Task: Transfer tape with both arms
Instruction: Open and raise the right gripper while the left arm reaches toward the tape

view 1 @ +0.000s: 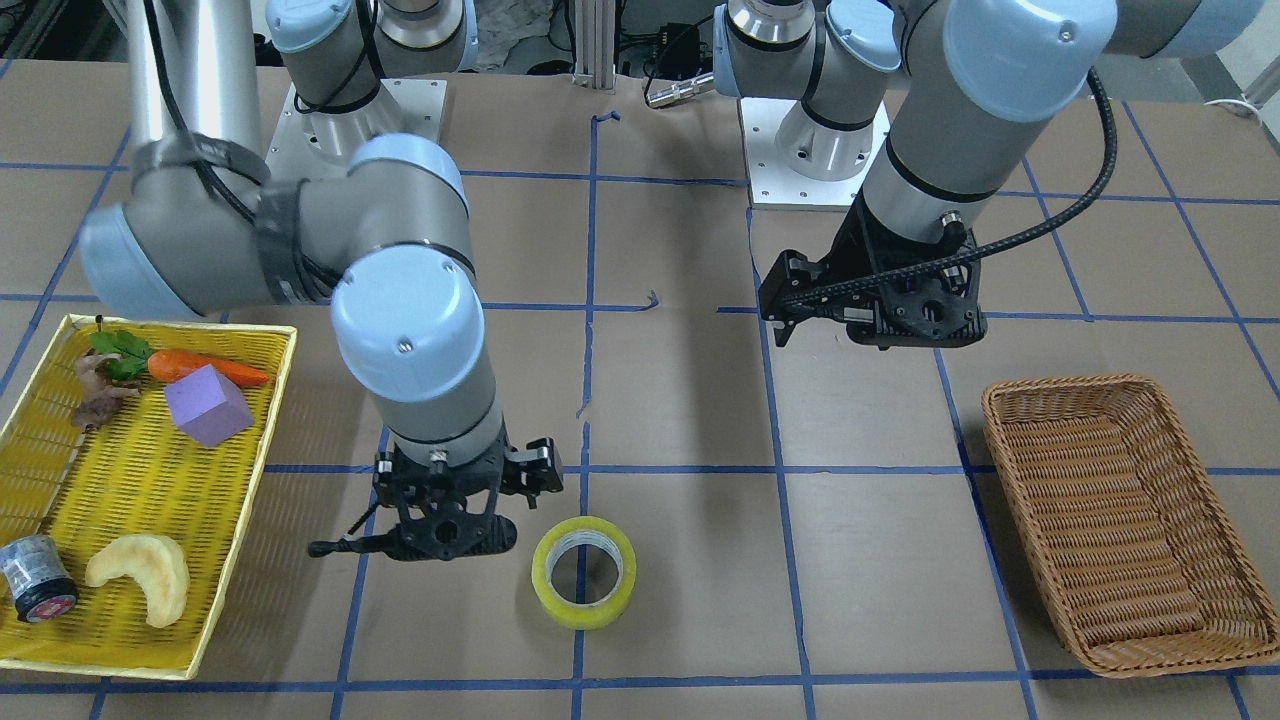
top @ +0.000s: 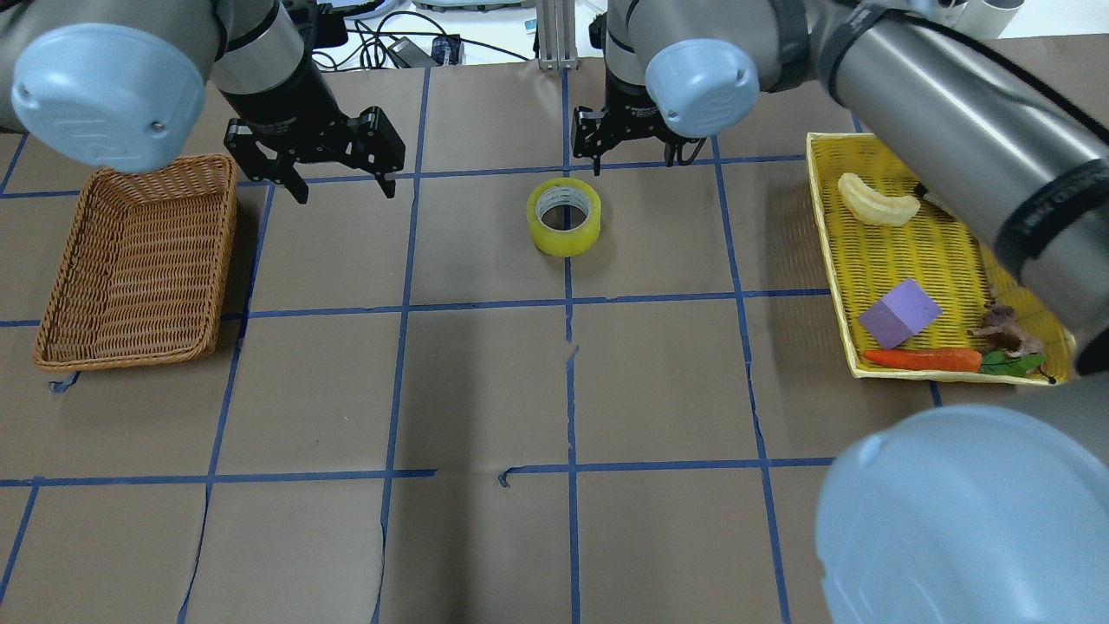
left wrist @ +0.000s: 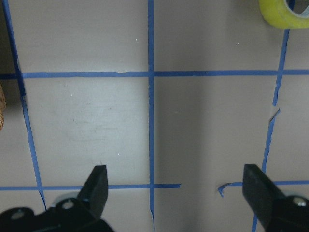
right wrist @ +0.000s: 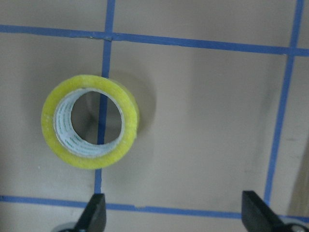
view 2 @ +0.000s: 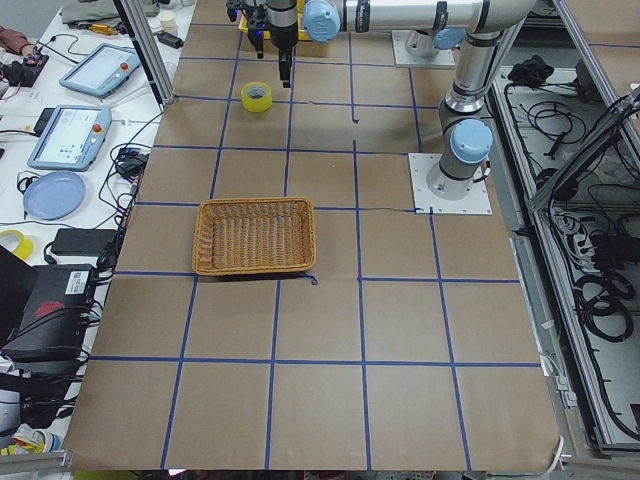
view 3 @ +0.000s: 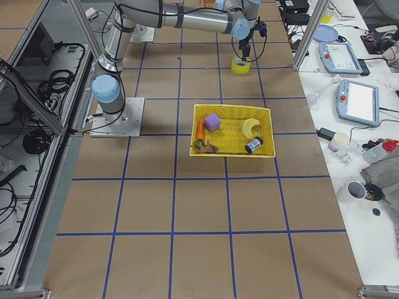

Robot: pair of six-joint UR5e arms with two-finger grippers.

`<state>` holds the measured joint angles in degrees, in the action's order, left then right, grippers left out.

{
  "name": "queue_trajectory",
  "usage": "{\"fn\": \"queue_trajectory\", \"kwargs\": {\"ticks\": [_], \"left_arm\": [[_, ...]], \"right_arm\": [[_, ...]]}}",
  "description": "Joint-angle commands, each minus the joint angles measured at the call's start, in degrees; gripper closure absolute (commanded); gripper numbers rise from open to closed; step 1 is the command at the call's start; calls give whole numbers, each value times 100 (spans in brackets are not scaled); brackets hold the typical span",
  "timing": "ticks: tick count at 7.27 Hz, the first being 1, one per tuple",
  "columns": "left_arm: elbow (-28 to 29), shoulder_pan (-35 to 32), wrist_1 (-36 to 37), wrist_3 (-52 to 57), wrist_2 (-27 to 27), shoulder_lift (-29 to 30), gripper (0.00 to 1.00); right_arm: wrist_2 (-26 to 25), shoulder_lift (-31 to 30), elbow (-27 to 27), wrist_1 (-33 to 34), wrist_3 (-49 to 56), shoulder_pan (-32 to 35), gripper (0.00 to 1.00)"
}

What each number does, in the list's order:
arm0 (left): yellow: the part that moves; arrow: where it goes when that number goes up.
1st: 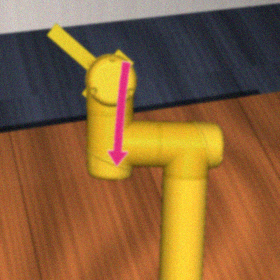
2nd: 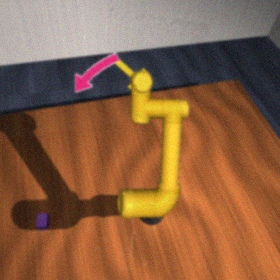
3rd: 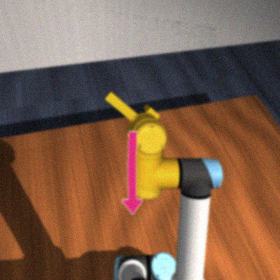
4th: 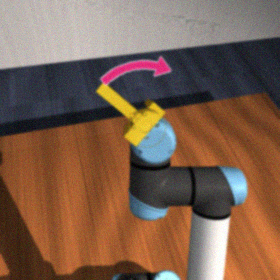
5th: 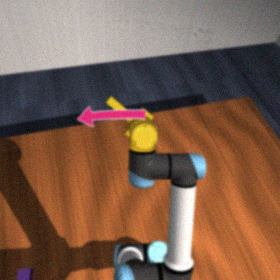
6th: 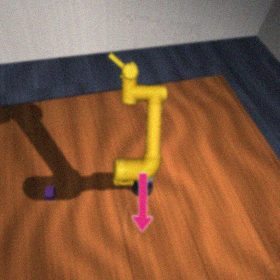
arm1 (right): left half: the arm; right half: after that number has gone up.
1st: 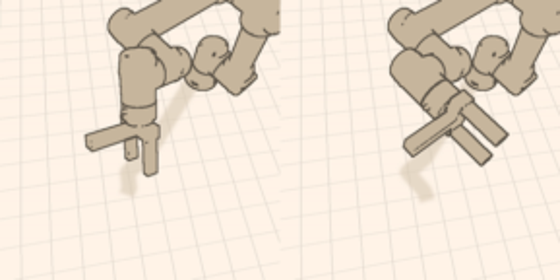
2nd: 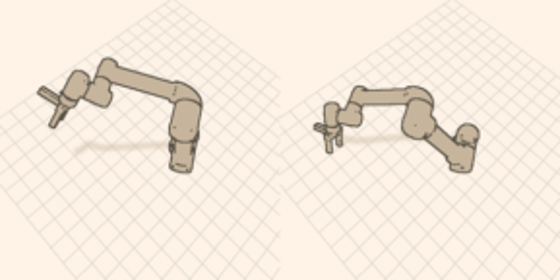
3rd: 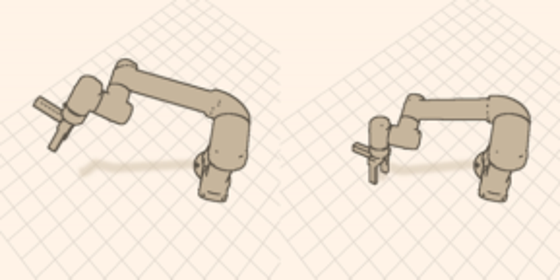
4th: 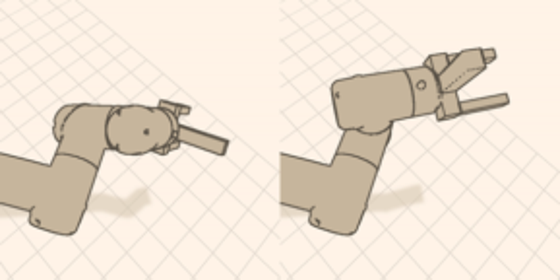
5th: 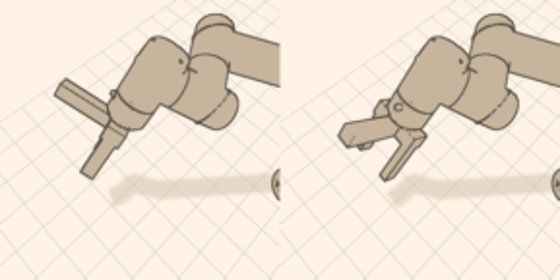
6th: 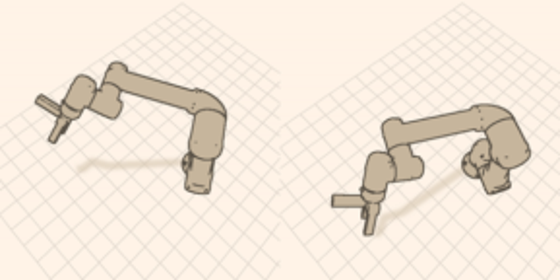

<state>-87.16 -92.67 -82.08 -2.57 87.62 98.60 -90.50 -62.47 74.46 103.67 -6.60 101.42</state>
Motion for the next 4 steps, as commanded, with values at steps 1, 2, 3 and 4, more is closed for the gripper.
{"fn": "queue_trajectory", "kwargs": {"ticks": [1,2,3,4], "left_arm": [[-21,-442,1153,-103,-131,421,0],[-12,-706,1359,-173,-166,650,0],[-3,-882,1831,-400,-402,913,0],[-3,-945,2297,-428,-578,1255,0]], "right_arm": [[-38,-1113,356,-854,508,-655,0],[-29,-1753,872,-970,702,-850,0],[-21,-2352,1556,-928,765,-1052,0],[14,-2732,1963,-710,757,-1054,0]]}}
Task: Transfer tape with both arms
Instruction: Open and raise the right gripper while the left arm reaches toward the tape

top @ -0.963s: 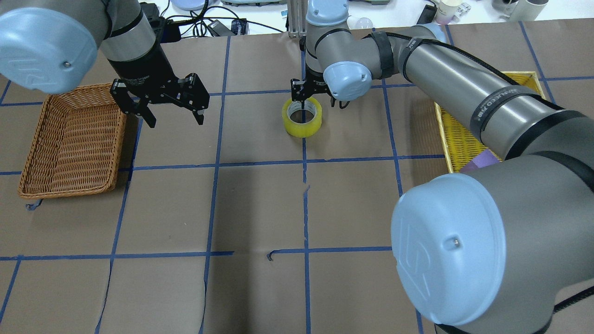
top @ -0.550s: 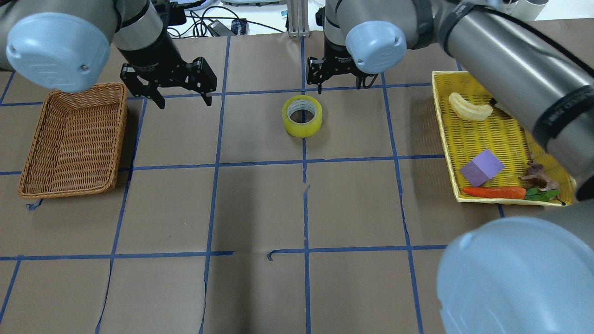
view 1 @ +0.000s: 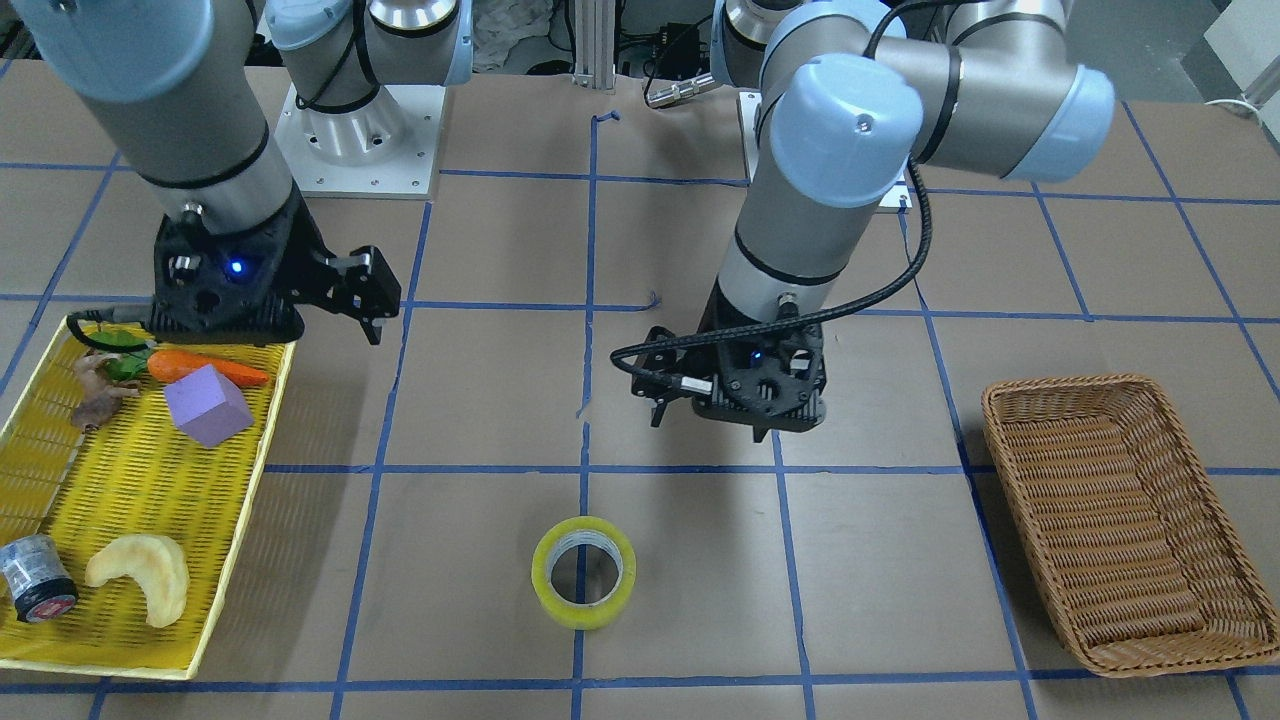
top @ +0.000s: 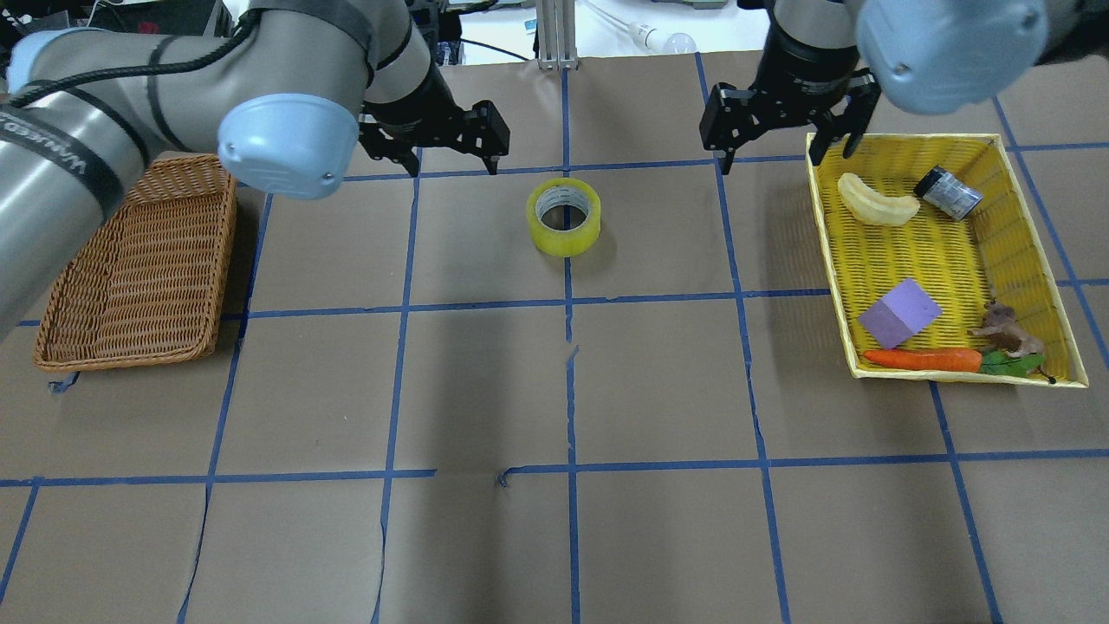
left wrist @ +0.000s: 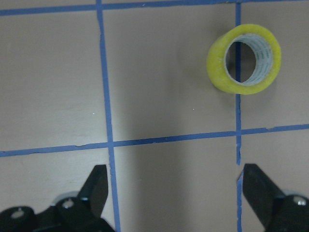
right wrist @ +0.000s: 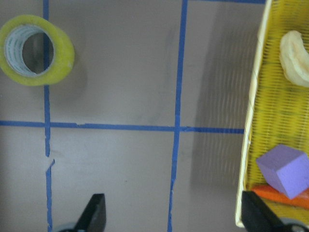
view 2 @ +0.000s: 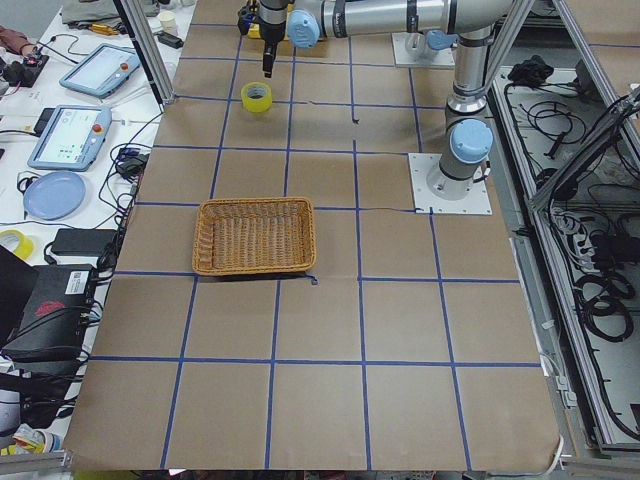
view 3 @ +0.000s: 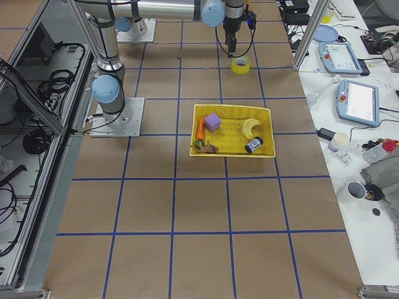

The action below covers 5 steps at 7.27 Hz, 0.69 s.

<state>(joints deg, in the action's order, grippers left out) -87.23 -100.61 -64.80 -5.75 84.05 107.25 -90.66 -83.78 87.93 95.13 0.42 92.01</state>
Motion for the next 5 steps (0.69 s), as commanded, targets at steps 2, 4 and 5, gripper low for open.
{"fn": "queue_trajectory", "kwargs": {"ticks": [2,4,5], "left_arm": [[65,-152,1440,-93,-249,1023,1],[118,-143,1505,-93,-197,1516,0],[153,-143,1505,-101,-223,1709,0]], "right_arm": [[13,-666,594,147,28,-95,0],[39,-623,428,138,11,-78,0],[39,-527,140,-62,-7,-86,0]]}}
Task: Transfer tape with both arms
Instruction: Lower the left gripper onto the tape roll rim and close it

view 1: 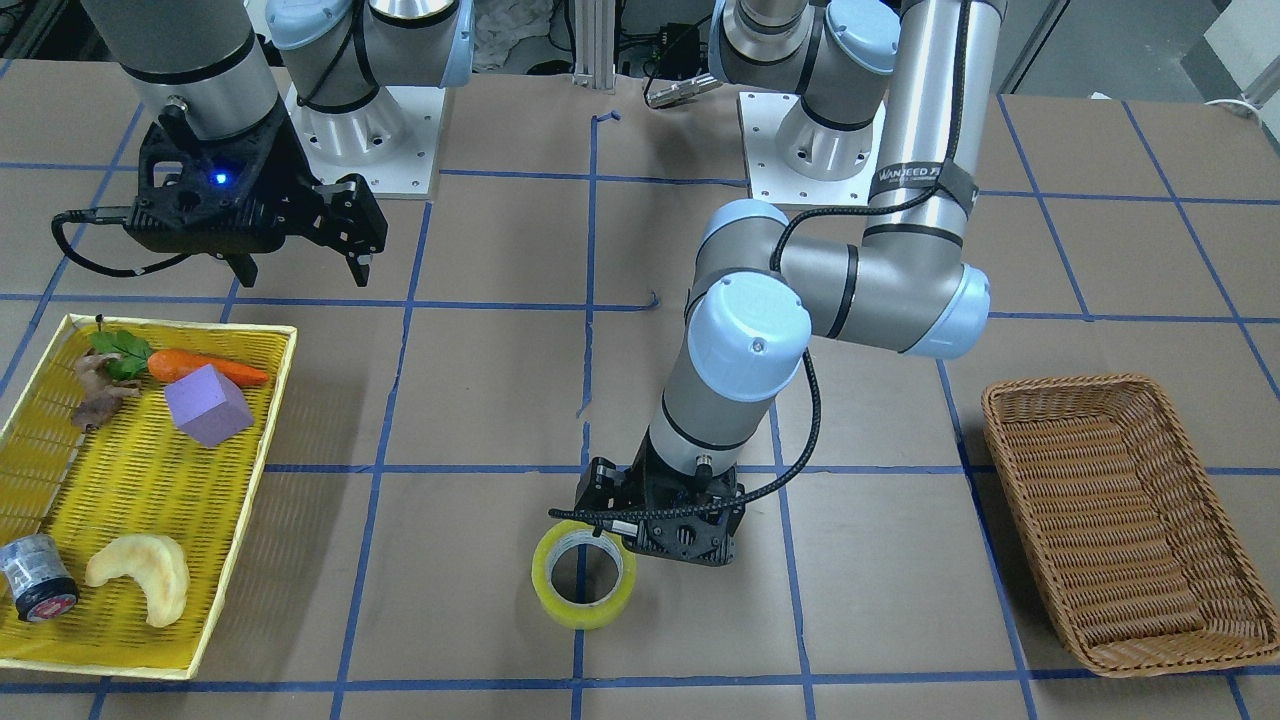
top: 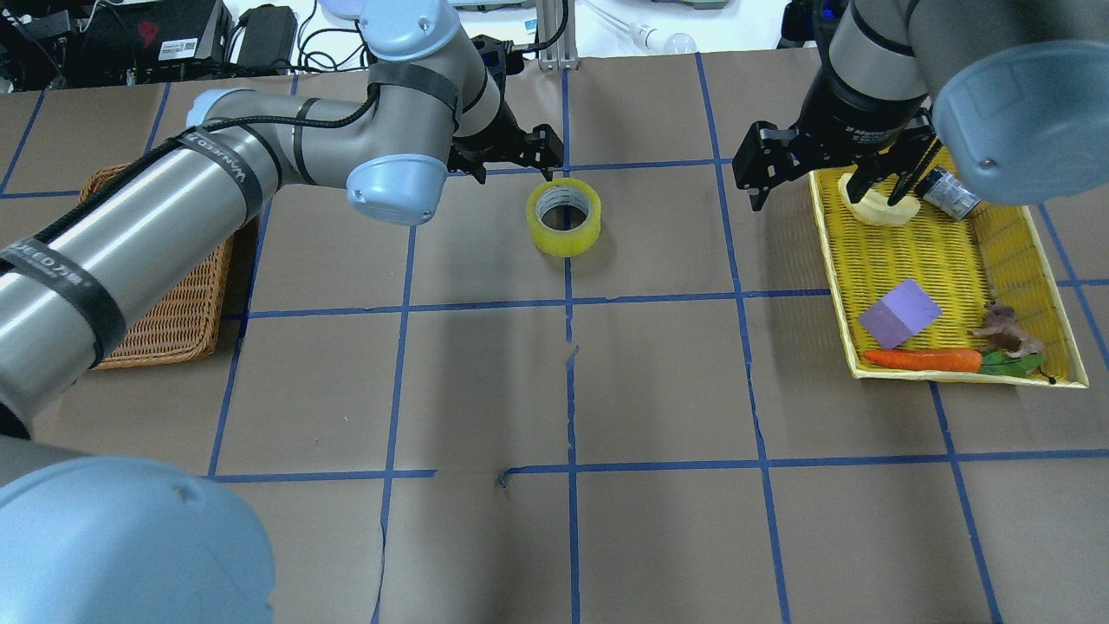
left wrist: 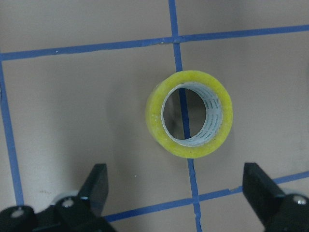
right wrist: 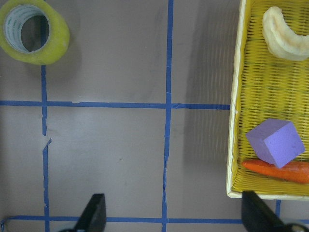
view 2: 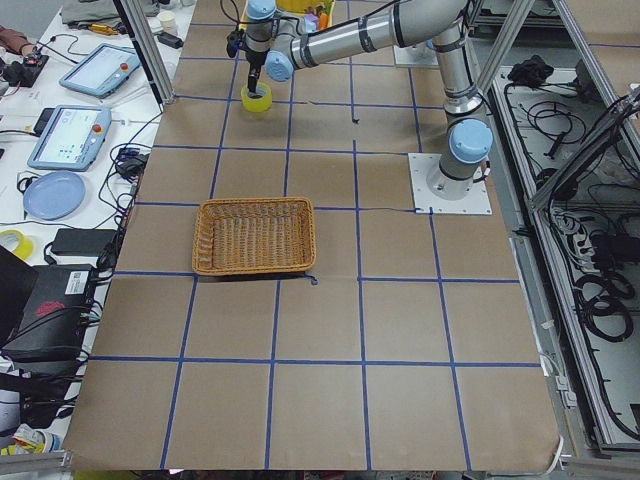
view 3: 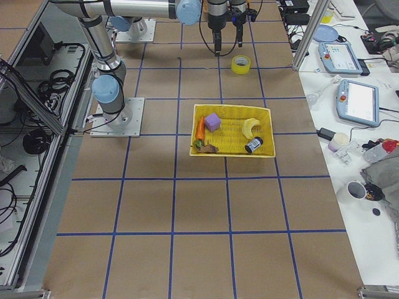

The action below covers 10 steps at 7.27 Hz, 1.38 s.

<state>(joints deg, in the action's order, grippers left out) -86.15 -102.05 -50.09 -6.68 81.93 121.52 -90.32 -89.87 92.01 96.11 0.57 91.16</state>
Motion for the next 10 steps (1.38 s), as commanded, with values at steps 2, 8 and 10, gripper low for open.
{"fn": "queue_trajectory", "kwargs": {"ticks": [2,8,10], "left_arm": [[124,0,121,26,-20,512,0],[204,1,289,290,15,856,100],[238,35,-147,299,103,646,100]], "right_arm": [[23,172,-386,-330,-13,-2,0],[23,172,-351,-339,13,7,0],[23,163,-351,-339,22,7,0]]}}
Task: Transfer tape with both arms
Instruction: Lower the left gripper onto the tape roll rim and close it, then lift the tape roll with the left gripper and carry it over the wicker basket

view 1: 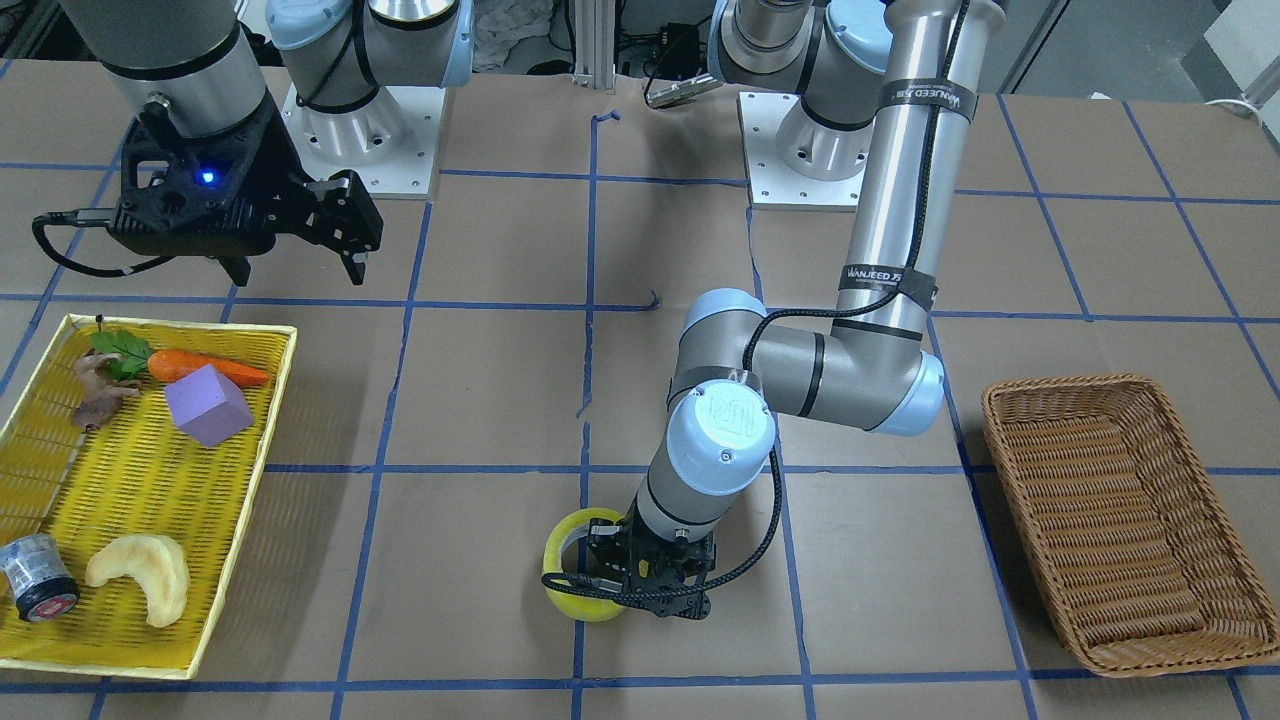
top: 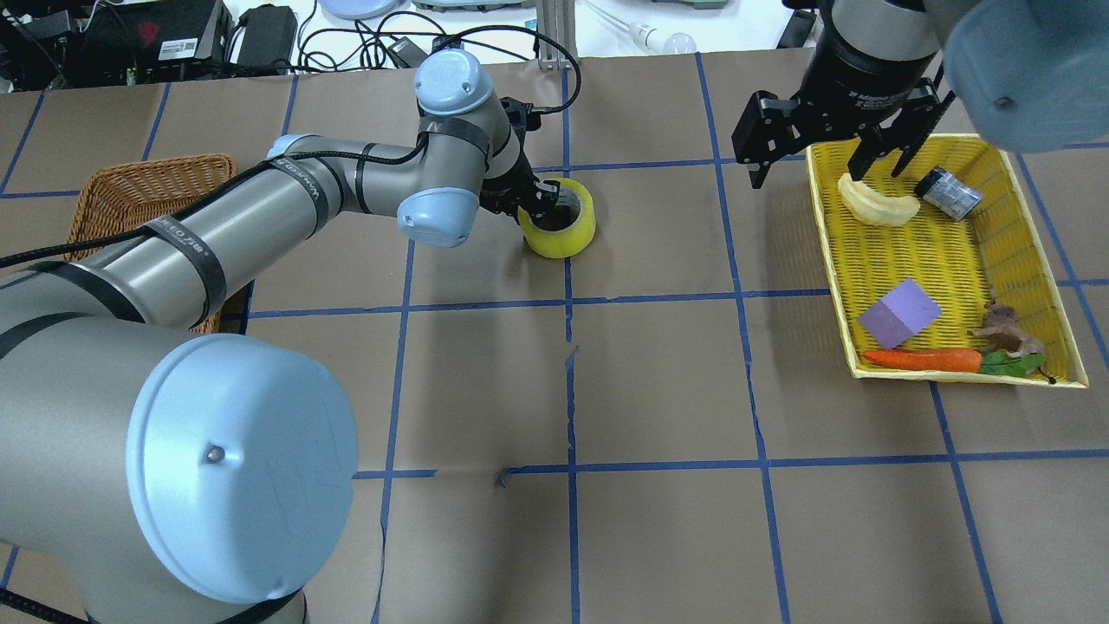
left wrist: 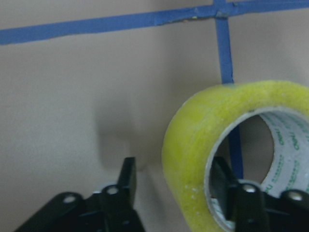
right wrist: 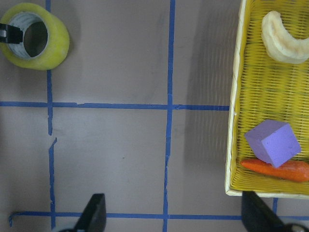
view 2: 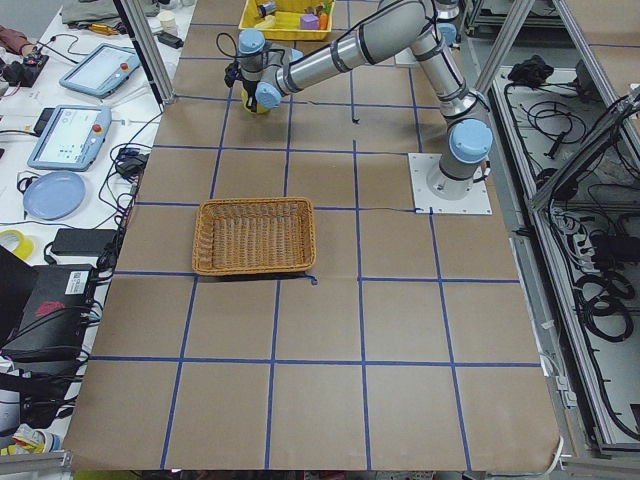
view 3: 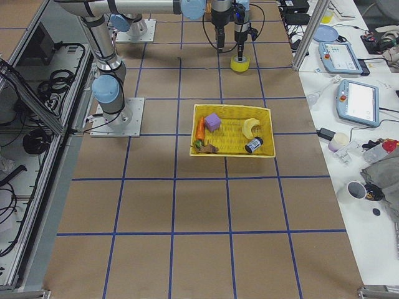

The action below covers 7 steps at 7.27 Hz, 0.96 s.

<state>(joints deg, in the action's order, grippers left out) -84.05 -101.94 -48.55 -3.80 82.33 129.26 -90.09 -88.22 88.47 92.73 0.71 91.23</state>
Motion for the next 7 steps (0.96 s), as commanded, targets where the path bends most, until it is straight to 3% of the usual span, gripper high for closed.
{"fn": "queue_trajectory", "kwargs": {"ticks": [1,3,7], "left_arm": [[38,147,-800,19,464,-408,100],[29,873,-1689,429,617,-1049,100],[-94,2981,-2658,3026,635,-1851,100]], "right_arm": [[0,-2,3,0,8,0,0],[0,-2,-5,9,17,0,0],[0,-2,-5,0,17,0,0]]}}
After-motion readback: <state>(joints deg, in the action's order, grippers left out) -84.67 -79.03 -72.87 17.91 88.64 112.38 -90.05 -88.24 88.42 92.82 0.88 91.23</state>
